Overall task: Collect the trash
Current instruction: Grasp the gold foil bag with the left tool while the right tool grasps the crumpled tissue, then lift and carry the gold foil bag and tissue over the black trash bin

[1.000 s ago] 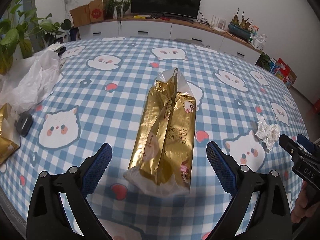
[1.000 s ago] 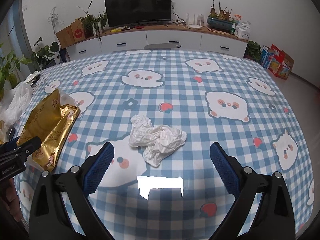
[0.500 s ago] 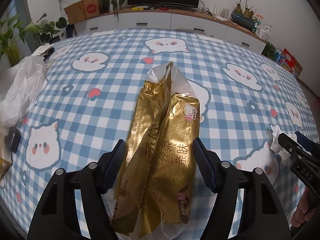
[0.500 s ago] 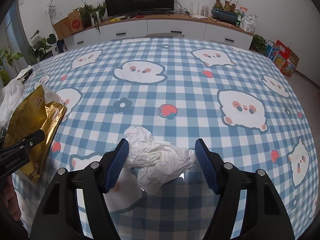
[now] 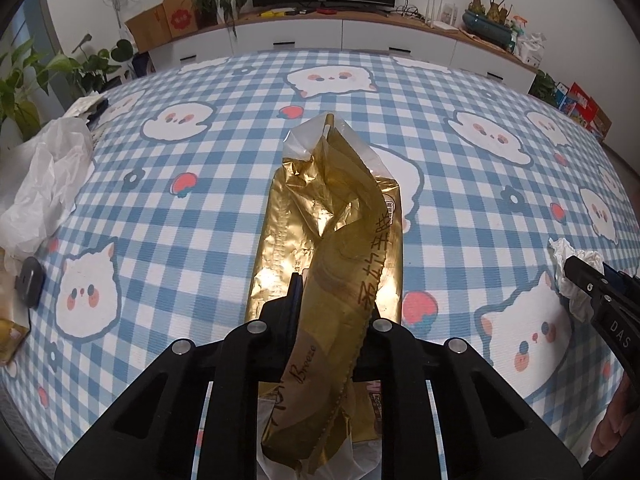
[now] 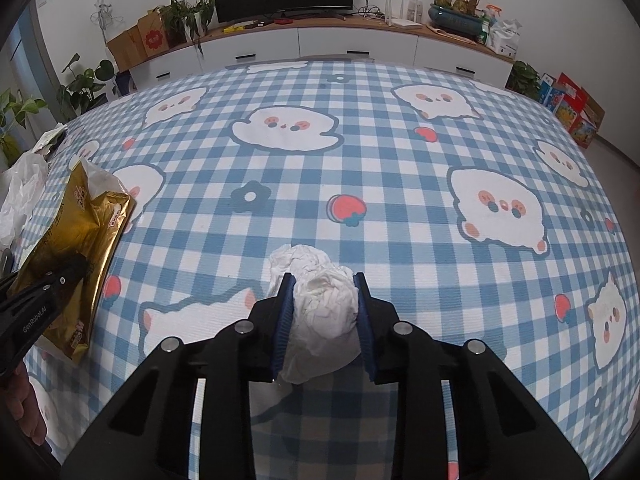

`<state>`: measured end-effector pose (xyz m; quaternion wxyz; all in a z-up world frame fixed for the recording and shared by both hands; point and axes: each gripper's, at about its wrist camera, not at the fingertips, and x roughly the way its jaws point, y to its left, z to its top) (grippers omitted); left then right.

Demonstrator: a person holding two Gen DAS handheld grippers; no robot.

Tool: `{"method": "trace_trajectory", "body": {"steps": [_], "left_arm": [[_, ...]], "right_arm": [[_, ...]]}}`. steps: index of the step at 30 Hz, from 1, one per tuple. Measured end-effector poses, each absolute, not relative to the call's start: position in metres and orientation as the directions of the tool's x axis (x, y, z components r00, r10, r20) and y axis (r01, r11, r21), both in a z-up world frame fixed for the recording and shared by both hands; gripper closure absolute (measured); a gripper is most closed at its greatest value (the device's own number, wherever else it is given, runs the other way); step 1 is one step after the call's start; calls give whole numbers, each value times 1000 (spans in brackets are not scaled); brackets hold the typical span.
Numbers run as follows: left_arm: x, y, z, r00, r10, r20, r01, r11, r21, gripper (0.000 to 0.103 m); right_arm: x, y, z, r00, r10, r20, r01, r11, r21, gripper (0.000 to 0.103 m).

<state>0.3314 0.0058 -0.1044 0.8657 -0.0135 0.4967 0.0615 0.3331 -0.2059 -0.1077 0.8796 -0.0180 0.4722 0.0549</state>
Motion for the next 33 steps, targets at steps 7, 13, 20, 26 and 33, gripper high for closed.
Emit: {"method": "trace_trajectory", "body": {"steps": [7,13,20,26,33], "left_arm": [[329,1,-101,511,103,-853,-107,993,56,96],[323,1,-94,522,93,-848,-108,993,43,98],[306,-7,-80,550,63,-833,-89,996,17,99],[291,-14,-73,553,50,-832,-74,997,10,99],[272,-11,-66,551,31,-834,-78,997,-14,99]], "right_arm": [[331,-205,-104,552,70,-831,-113,994,8,86],[326,-204,-95,560,67,-825,-110,994,7,87],[313,-198,-77,582,79,-810,-116,993,13,87],[297,-196,-68,593,65,-803,-119,993,-8,87],[277,-196,-58,594,61,-802,-119,993,-13,87]]}}
